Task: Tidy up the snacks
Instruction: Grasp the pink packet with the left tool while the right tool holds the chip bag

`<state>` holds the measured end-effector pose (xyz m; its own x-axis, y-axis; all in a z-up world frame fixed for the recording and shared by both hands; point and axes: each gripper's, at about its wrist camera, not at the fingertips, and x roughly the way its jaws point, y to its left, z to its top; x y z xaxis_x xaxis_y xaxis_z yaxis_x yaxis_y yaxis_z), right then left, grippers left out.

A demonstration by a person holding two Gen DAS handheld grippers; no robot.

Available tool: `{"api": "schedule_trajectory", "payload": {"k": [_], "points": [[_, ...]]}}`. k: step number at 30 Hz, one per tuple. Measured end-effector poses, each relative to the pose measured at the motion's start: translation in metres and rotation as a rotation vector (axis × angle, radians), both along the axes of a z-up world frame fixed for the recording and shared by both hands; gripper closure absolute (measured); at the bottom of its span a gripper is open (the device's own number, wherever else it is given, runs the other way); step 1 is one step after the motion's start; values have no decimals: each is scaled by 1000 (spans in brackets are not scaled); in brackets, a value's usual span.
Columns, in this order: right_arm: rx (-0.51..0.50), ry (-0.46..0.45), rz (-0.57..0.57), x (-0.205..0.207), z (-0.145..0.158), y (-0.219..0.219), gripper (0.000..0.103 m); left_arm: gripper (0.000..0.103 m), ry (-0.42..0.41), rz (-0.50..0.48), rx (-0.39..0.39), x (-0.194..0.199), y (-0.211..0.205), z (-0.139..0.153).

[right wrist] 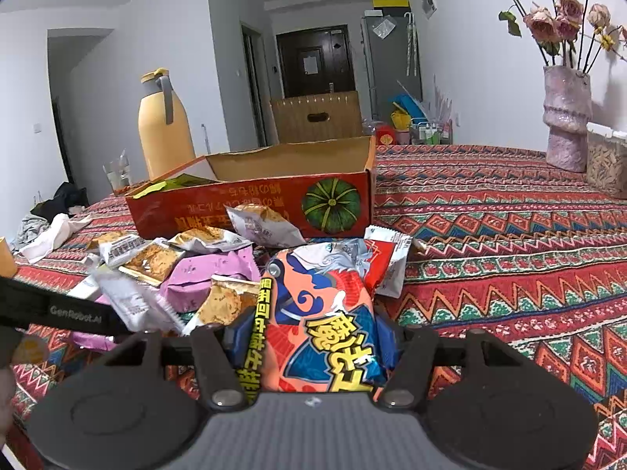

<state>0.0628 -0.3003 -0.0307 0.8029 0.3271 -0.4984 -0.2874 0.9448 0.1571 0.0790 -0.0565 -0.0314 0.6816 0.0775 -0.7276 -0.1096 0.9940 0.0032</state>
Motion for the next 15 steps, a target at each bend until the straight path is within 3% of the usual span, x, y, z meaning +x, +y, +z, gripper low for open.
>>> {"api": "schedule_trajectory", "payload": {"k": [15], "points": [[11, -66, -24, -17, 25, 2, 44, 40, -187, -74, -13, -40, 12, 42]]}}
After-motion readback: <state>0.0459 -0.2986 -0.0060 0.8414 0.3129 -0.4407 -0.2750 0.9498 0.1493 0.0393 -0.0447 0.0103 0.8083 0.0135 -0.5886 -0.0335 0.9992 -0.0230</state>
